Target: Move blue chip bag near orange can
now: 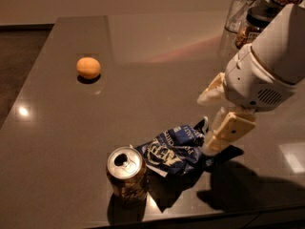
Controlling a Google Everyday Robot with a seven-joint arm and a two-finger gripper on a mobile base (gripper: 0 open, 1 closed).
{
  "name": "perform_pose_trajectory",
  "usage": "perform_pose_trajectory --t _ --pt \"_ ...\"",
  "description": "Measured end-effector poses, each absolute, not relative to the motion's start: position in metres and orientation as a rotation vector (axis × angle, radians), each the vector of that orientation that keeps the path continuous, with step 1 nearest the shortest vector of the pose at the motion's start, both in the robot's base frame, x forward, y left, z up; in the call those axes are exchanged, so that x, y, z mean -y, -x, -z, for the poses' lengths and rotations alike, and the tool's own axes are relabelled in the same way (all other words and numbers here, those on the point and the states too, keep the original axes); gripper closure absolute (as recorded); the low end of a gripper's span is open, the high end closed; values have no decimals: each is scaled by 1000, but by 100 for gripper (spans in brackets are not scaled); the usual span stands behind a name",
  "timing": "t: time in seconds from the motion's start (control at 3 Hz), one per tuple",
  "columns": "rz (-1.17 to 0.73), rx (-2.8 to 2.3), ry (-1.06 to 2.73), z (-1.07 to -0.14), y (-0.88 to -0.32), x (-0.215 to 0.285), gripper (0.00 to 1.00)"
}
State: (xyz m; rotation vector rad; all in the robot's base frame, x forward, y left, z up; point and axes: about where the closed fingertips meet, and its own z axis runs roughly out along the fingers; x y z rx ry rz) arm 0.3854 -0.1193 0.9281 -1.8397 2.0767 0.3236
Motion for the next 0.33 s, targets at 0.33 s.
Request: perform_pose_trajectory --t 0.33 --pt "-320 -2075 1839 -929 -385 119 0"
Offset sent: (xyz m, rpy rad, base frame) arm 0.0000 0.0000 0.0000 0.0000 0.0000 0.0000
